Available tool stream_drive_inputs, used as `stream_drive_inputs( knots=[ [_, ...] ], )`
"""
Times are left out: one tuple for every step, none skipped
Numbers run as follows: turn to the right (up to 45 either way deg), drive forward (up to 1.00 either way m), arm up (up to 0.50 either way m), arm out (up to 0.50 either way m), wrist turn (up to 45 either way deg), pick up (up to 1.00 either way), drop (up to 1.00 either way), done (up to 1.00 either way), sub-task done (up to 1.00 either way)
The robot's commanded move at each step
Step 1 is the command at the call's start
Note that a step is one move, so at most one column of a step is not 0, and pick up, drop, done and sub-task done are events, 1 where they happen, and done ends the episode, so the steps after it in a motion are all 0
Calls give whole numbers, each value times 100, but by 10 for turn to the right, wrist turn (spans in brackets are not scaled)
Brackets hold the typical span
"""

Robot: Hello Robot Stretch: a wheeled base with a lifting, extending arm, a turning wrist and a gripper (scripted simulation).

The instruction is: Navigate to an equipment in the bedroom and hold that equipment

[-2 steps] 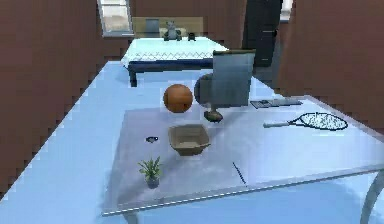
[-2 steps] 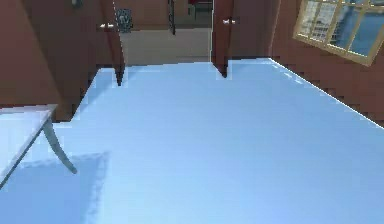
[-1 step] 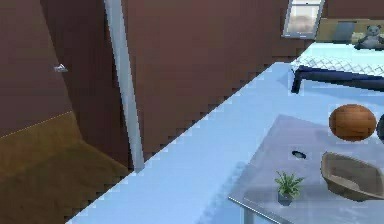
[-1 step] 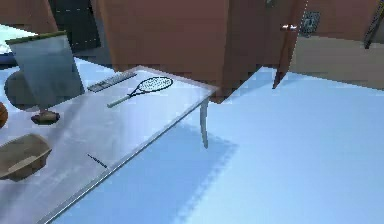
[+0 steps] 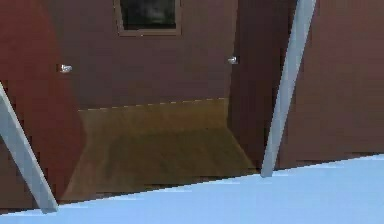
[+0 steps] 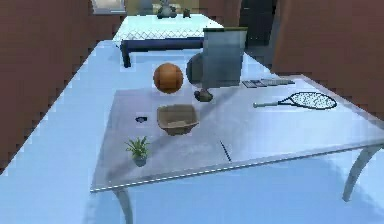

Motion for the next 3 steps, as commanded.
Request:
stream_drive_inputs(
  knots=[
    [420, 0, 0, 0, 0, 0, 0, 0, 0],
    [0, 55, 0, 0, 0, 0, 0, 0, 0],
    [60, 0, 0, 0, 0, 0, 0, 0, 0]
  ],
)
